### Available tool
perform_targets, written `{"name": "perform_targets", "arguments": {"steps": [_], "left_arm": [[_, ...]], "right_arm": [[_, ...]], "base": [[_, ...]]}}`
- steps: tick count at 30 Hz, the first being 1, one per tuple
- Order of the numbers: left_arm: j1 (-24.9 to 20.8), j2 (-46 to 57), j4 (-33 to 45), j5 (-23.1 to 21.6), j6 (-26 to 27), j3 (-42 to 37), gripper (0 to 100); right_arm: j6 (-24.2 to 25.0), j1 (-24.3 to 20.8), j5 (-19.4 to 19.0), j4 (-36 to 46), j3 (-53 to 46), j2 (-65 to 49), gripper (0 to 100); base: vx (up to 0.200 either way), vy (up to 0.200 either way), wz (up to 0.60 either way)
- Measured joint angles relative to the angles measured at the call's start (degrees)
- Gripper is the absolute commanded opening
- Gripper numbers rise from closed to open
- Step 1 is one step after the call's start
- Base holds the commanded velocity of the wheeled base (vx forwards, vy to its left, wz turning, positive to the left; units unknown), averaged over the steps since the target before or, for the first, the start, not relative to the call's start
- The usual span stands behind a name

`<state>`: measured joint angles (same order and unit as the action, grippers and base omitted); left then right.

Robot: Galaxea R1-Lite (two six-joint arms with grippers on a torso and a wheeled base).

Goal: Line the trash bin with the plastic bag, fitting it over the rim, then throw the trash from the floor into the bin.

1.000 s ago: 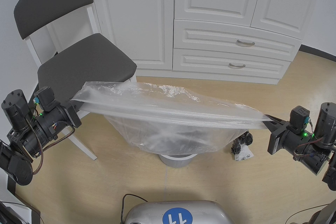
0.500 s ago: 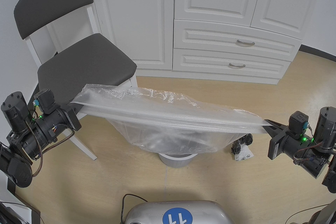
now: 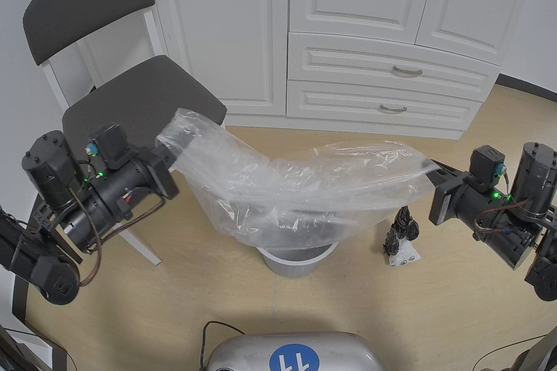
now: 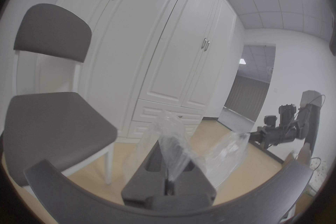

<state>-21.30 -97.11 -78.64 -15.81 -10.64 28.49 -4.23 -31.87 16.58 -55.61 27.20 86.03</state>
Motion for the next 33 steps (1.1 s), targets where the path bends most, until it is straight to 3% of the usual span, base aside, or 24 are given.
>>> {"name": "perform_targets", "arguments": {"steps": [6,11,15,23,33], "left_arm": [[-11.69,-4.57,-5.35,8.51,-2.40,2.79,0],[-19.91,-7.61,-8.03,13.76,-3.45,3.67,0],[-24.17,-9.14,-8.91,15.35,-4.07,3.73,0],[-26.00,-13.40,-9.14,15.71,-5.47,4.69,0],[-22.22,-21.41,-9.08,15.76,-7.67,9.05,0]], "right_arm": [[9.75,-4.68,0.39,-12.86,3.78,6.94,0],[12.90,-9.19,0.55,-24.06,5.40,12.92,0],[13.82,-13.25,0.60,-26.36,5.41,16.01,0],[14.15,-16.03,0.66,-27.05,5.21,20.36,0],[13.91,-15.21,1.71,-27.05,5.63,24.86,0]], "base": [[0.000,0.000,0.00],[0.000,0.000,0.00],[0.000,0.000,0.00],[0.000,0.000,0.00],[0.000,0.000,0.00]]}}
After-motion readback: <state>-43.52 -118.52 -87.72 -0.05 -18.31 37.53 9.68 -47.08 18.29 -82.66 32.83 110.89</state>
